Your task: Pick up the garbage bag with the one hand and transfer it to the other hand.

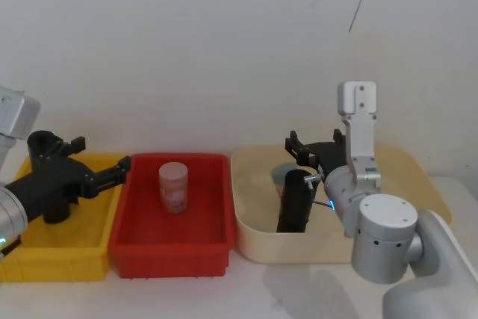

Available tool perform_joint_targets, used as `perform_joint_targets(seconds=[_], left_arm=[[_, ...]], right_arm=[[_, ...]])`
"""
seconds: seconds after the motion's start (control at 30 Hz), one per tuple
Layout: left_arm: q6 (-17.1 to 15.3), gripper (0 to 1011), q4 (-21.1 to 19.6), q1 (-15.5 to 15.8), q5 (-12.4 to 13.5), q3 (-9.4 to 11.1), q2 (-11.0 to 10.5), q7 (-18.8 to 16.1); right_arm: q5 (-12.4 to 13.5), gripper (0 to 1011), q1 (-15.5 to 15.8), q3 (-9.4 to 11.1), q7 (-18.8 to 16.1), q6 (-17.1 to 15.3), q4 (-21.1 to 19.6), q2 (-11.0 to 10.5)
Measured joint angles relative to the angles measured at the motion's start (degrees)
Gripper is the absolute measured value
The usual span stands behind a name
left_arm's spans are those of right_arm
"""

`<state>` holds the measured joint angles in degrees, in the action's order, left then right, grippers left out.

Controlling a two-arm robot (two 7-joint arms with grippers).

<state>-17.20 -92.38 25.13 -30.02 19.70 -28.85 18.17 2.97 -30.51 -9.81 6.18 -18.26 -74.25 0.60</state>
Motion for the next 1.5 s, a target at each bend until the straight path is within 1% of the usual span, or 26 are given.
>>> perform_joint_targets(seconds=[0.03,0.07,0.1,0.13,0.23,0.33,0.47,0.77,0.97,1.1,1.2,1.23,1.5], left_arm=[[0.0,1001,0.0,0.0,0.0,0.0,0.0,0.0],[0.0,1001,0.0,0.0,0.0,0.0,0.0,0.0],[0.0,1001,0.0,0.0,0.0,0.0,0.0,0.0],[0.0,1001,0.0,0.0,0.0,0.0,0.0,0.0],[0.0,1001,0.0,0.0,0.0,0.0,0.0,0.0],[0.0,1001,0.0,0.0,0.0,0.0,0.0,0.0],[0.0,1001,0.0,0.0,0.0,0.0,0.0,0.0],[0.0,1001,0.0,0.0,0.0,0.0,0.0,0.0],[0.0,1001,0.0,0.0,0.0,0.0,0.0,0.0],[0.0,1001,0.0,0.0,0.0,0.0,0.0,0.0],[0.0,1001,0.0,0.0,0.0,0.0,0.0,0.0],[0.0,1001,0.0,0.0,0.0,0.0,0.0,0.0],[0.0,1001,0.0,0.0,0.0,0.0,0.0,0.0]], right_arm=[[0.0,886,0.0,0.0,0.0,0.0,0.0,0.0],[0.0,935,0.0,0.2,0.0,0.4,0.0,0.0],[0.0,949,0.1,0.2,-0.1,0.6,0.0,0.0],[0.1,993,0.3,0.4,-0.4,1.1,-0.1,0.0],[0.3,1000,0.6,0.5,-1.0,1.6,-0.8,0.0],[0.9,1000,1.2,0.6,-2.2,2.1,-2.3,0.0],[1.9,1000,2.4,0.7,-4.1,2.1,-5.6,-0.1],[4.2,1000,5.5,0.2,-8.3,-0.1,-13.0,-0.7],[5.4,1000,8.9,-1.3,-10.9,-1.7,-17.4,-1.4],[5.6,1000,10.3,-2.1,-11.6,-2.1,-18.6,-1.6],[5.8,1000,11.7,-3.1,-12.2,-2.3,-19.7,-1.8],[5.8,1000,11.7,-3.1,-12.2,-2.3,-19.7,-1.8],[6.1,1000,14.1,-5.0,-13.0,-2.2,-21.3,-1.9]])
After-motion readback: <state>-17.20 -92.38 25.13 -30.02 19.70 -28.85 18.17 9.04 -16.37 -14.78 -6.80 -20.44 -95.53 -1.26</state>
